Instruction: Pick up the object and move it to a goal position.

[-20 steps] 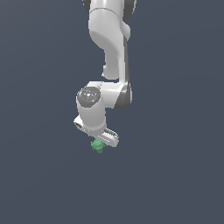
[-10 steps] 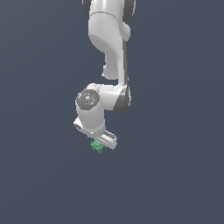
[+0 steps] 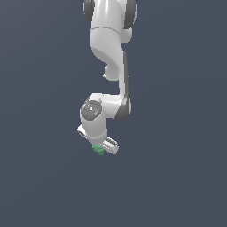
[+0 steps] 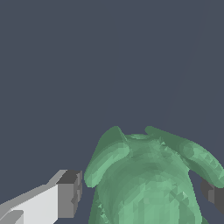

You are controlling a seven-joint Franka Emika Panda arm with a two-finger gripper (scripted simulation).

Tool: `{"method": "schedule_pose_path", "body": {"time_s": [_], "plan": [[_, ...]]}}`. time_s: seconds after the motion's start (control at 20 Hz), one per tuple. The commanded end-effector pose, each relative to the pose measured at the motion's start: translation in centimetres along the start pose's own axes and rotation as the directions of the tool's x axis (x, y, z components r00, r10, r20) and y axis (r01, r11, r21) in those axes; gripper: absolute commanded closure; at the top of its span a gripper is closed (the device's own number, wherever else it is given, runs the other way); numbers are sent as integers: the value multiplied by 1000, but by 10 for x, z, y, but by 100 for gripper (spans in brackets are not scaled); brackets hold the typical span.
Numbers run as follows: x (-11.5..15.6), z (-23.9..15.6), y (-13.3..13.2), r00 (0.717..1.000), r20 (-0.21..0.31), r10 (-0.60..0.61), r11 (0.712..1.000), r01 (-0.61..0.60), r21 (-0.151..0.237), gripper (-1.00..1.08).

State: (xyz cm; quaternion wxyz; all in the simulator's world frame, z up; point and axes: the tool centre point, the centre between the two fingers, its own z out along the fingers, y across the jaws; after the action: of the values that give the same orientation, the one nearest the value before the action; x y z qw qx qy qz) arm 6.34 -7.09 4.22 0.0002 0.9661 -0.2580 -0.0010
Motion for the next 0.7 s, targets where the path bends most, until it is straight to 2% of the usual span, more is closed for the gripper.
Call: {"method": "schedule_pose_path", "body": {"time_s": [0.0,0.1,0.15,0.65], "plan": [[1,3,0,1000,-2,1,1000,-1,1,-92],[2,3,0,1000,-2,1,1000,-1,1,-92],[2,3,0,1000,-2,1,1000,-1,1,108],[2,3,-1,1000,-2,0,1000,0,1,108]]}}
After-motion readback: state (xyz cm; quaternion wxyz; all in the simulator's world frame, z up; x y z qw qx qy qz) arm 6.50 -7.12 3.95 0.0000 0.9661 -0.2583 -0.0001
